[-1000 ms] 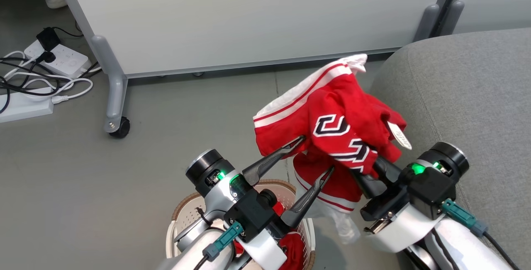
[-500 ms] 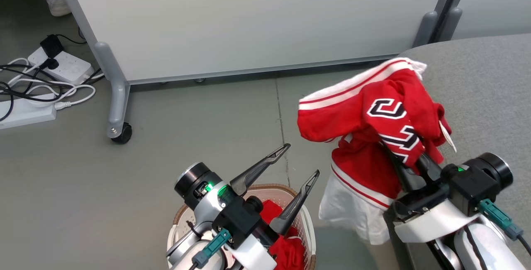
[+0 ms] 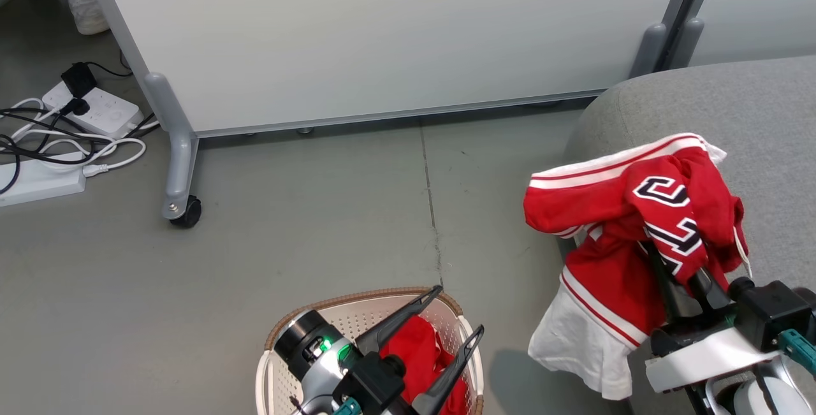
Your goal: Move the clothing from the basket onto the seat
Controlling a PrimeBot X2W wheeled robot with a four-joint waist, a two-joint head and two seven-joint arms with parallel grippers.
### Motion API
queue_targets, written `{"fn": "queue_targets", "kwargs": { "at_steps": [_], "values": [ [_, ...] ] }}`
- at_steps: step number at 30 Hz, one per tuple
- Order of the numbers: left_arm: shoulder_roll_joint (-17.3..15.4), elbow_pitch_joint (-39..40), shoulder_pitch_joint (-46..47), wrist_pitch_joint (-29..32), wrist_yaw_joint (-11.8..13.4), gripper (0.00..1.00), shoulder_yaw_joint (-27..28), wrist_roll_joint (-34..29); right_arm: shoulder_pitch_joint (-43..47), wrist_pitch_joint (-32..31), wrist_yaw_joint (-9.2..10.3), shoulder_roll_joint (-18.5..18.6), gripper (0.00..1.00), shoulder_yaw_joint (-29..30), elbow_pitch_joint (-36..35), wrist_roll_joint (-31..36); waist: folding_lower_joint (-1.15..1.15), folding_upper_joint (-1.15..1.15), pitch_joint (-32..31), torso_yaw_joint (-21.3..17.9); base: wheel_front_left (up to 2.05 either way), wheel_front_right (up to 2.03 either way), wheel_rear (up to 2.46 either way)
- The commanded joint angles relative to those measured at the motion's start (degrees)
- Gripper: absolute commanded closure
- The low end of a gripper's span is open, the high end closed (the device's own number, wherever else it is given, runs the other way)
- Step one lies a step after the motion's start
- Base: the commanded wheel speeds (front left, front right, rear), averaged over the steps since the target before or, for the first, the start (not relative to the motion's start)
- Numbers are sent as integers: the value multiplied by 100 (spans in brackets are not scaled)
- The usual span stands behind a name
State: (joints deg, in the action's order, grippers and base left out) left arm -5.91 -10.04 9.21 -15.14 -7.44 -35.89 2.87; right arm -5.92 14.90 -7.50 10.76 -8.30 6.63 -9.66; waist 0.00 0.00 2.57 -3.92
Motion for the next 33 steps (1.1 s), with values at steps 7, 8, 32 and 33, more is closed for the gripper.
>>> {"fn": "queue_targets", "kwargs": {
  "at_steps": [7,8,32,33],
  "values": [
    [-40,-213,-196,-2,-4,0,-59,140,178,26,1,-77,100,144,284,-86,0,0,-23,-20,0,0,0],
    [-50,-230,-191,-2,-4,0,-50,149,189,27,1,-84,100,152,309,-89,0,0,-27,-20,0,0,0],
    [-77,-329,-229,-2,-5,0,7,208,164,26,1,-129,100,194,370,-71,0,0,-41,-47,0,0,0],
    [-81,-328,-224,-2,-5,0,12,207,151,26,1,-122,100,195,361,-72,0,0,-36,-60,0,0,0]
  ]
}}
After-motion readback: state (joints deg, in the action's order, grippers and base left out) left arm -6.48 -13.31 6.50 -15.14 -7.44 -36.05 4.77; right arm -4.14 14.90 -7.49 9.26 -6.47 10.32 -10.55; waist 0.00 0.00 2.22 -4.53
